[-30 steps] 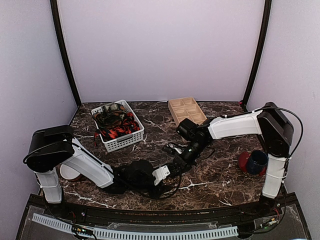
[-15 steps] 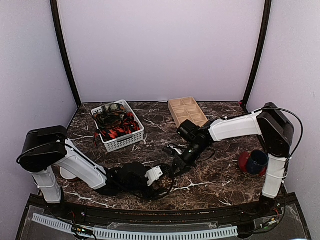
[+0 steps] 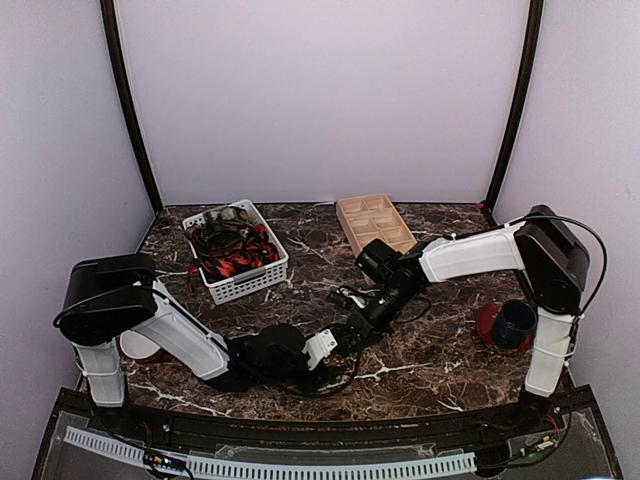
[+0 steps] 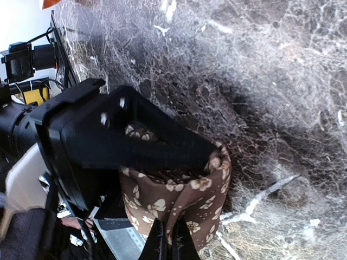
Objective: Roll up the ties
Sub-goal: Pick up the tie from the center of the board.
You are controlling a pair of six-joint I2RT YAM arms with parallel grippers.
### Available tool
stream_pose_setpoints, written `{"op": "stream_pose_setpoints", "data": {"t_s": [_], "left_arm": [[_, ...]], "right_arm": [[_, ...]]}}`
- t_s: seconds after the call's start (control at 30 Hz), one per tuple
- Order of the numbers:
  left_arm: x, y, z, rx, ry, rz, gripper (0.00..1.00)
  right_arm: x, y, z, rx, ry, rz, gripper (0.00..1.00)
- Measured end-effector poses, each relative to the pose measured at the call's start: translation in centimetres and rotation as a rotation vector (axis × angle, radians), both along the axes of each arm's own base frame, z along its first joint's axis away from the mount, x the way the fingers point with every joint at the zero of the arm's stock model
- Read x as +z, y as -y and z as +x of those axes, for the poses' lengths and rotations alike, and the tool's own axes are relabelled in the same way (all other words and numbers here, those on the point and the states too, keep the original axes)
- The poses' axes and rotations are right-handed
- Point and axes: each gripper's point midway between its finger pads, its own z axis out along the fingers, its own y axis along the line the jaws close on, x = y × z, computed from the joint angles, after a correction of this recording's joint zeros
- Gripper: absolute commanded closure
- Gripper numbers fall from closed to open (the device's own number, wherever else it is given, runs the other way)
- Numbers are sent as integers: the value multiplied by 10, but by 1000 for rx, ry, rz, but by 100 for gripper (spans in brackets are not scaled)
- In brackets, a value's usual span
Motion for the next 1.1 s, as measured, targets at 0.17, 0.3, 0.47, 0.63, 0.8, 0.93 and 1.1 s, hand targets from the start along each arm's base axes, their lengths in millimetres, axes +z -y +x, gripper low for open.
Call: {"op": "stream_pose_setpoints", "data": {"t_s": [0.17, 0.3, 0.47, 0.63, 0.8, 0.93, 1.1], "left_arm": [[1, 2, -2, -16, 0, -6, 39], [1, 1, -2, -11, -4, 0, 3], [12, -12, -3, 7, -10, 25, 1], [44, -27, -2, 43, 8, -2, 1], [63, -41, 7, 103, 19, -12, 1], [61, -54, 17, 162, 12, 16, 1], [53, -71, 29, 229, 5, 69, 1]], "right_arm": [[2, 1, 2, -8, -1, 3, 100], [1, 5, 4, -19, -4, -11, 100], [4, 18, 20, -68, 10, -56, 100], [26, 32, 51, -142, 82, -96, 100], [47, 45, 87, -220, 176, -148, 100], [69, 59, 122, -293, 274, -209, 100], [105, 74, 171, -395, 444, -270, 100]]}}
